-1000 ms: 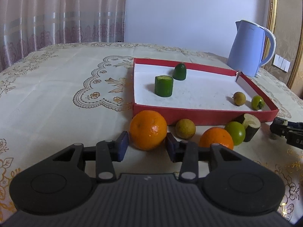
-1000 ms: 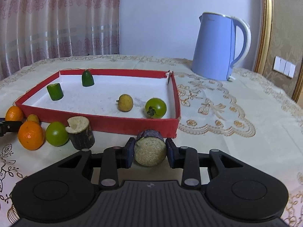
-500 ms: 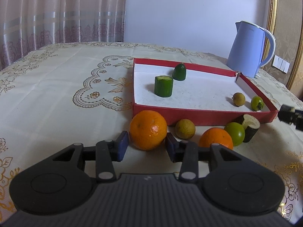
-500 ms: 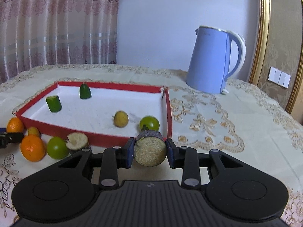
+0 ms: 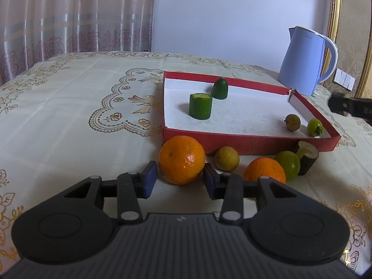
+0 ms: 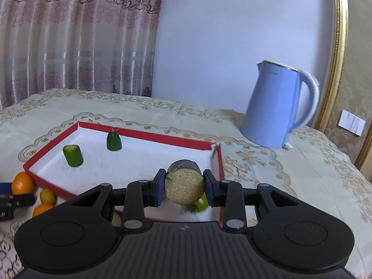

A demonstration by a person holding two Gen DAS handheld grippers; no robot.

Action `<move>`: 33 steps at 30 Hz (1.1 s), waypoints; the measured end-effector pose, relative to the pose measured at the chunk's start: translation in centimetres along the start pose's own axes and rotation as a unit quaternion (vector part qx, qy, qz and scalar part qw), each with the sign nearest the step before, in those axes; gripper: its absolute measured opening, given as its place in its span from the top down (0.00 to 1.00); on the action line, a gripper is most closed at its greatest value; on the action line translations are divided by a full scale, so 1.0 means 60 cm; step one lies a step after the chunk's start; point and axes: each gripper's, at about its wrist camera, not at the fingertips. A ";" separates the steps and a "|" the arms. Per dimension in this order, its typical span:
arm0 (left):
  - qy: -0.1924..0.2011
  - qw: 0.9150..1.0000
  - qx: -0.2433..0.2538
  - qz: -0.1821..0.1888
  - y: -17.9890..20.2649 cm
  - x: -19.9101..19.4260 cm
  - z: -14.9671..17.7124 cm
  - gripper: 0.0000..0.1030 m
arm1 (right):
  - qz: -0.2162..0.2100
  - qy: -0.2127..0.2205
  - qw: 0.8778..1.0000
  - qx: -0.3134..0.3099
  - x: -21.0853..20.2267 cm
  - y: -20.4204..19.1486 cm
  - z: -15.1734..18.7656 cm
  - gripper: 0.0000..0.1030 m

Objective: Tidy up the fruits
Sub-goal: 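Lower the cucumber slice into the tray and open the right gripper while the left holds the orange, then withdraw the open right gripper from the tray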

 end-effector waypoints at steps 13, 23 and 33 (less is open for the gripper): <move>0.001 1.000 -0.005 0.009 0.000 0.001 -0.001 0.59 | -0.044 -0.077 0.996 -0.019 0.148 -0.057 -0.016 0.67; 0.000 1.000 -0.002 0.011 0.000 0.002 -0.001 0.57 | -0.057 -0.100 0.993 -0.009 0.184 -0.061 -0.015 0.57; -0.001 1.000 0.003 0.008 0.002 0.003 0.000 0.57 | -0.048 -0.032 0.998 0.025 0.045 -0.010 0.007 0.23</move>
Point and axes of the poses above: each gripper's, at about its wrist camera, not at the fingertips, and x roughly the way its jaws point, y to its right, z to its underside, and after that the axes turned 5 degrees about y, right-handed
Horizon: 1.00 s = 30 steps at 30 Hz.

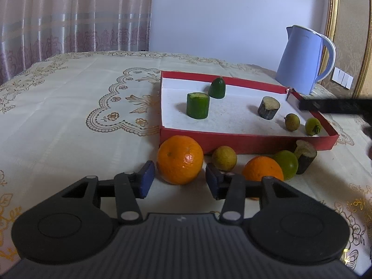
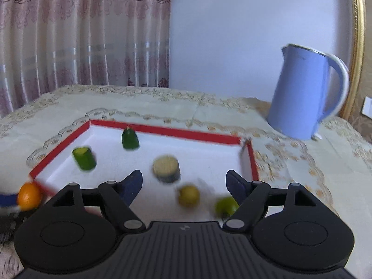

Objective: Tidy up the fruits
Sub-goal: 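Withdraw the open right gripper from the tray, then carry the mandarin orange into the tray and open the left gripper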

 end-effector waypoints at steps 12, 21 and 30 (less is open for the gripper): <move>-0.004 1.000 0.023 -0.014 0.014 0.004 0.000 0.57 | 0.024 -0.051 0.998 0.042 -0.054 0.059 0.096 0.23; -0.007 0.999 0.045 -0.026 0.024 0.007 0.001 0.56 | 0.037 -0.056 0.996 0.053 -0.026 0.062 0.112 0.19; -0.009 0.998 0.063 -0.023 0.030 -0.002 -0.004 0.64 | 0.027 -0.061 0.996 0.052 -0.023 0.060 0.111 0.10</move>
Point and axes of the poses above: each gripper's, at about its wrist camera, not at the fingertips, and x roughly the way its jaws point, y to its right, z to its underside, and after that the axes turned 5 degrees about y, right-handed
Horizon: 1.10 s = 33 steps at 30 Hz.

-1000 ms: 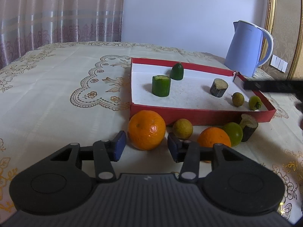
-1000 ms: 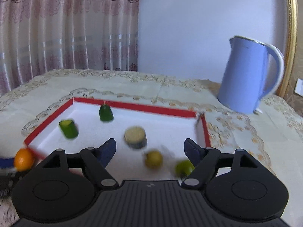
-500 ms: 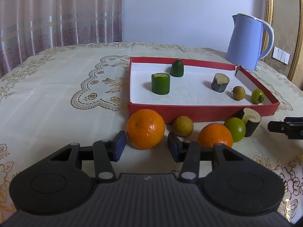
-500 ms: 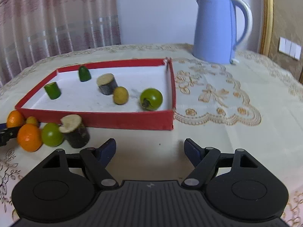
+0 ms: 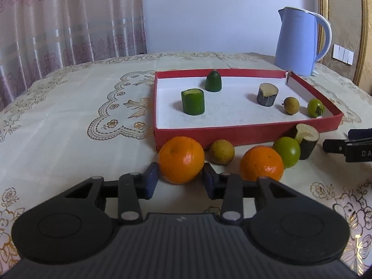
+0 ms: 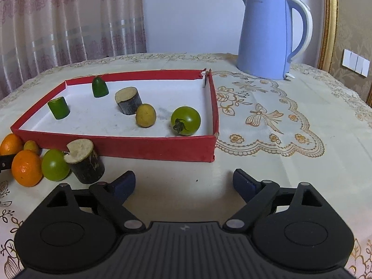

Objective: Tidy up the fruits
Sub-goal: 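Carry the mandarin orange into the tray and open the left gripper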

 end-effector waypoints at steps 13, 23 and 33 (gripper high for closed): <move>0.026 1.000 0.002 -0.007 -0.001 -0.016 -0.066 0.65 | -0.017 0.004 1.000 0.018 -0.002 0.012 0.000 0.08; 0.024 0.999 0.040 -0.015 0.018 0.054 -0.114 0.83 | -0.017 0.005 1.000 0.019 -0.003 0.010 0.000 0.07; 0.040 0.999 0.003 -0.007 -0.013 0.048 -0.114 0.82 | -0.017 0.005 1.000 0.018 -0.003 0.010 0.000 0.07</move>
Point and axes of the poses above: each gripper's, at about its wrist camera, not at the fingertips, and x roughly the way its jaws point, y to its right, z to its underside, and after that the axes turned 5 degrees about y, right-handed
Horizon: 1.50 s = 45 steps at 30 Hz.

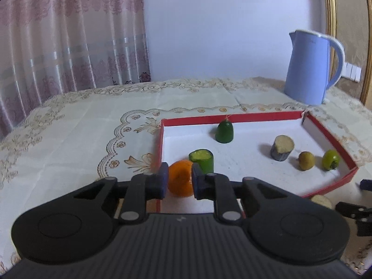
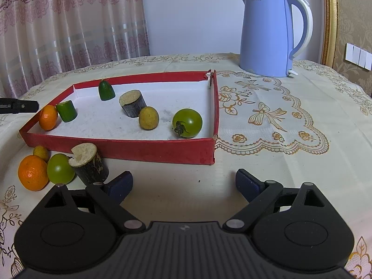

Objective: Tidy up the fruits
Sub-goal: 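Carry the mandarin orange into the tray and open the left gripper, then move the right gripper toward the second dark cucumber slice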

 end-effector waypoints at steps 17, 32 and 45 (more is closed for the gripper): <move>0.004 1.000 0.003 0.013 0.017 -0.070 0.091 0.55 | 0.004 -0.002 1.000 -0.008 0.001 -0.004 0.001 0.07; -0.032 0.999 -0.036 -0.014 -0.018 -0.037 0.108 0.28 | 0.012 -0.006 1.000 -0.023 0.003 -0.010 0.002 0.07; -0.051 0.998 -0.031 -0.003 -0.015 -0.027 0.110 0.16 | -0.015 0.005 0.999 0.029 -0.021 -0.010 0.008 0.07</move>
Point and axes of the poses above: each gripper's, at about its wrist camera, not at the fingertips, and x roughly the way its jaws point, y to its right, z to its underside, and after that the axes turned 5 degrees about y, right-handed
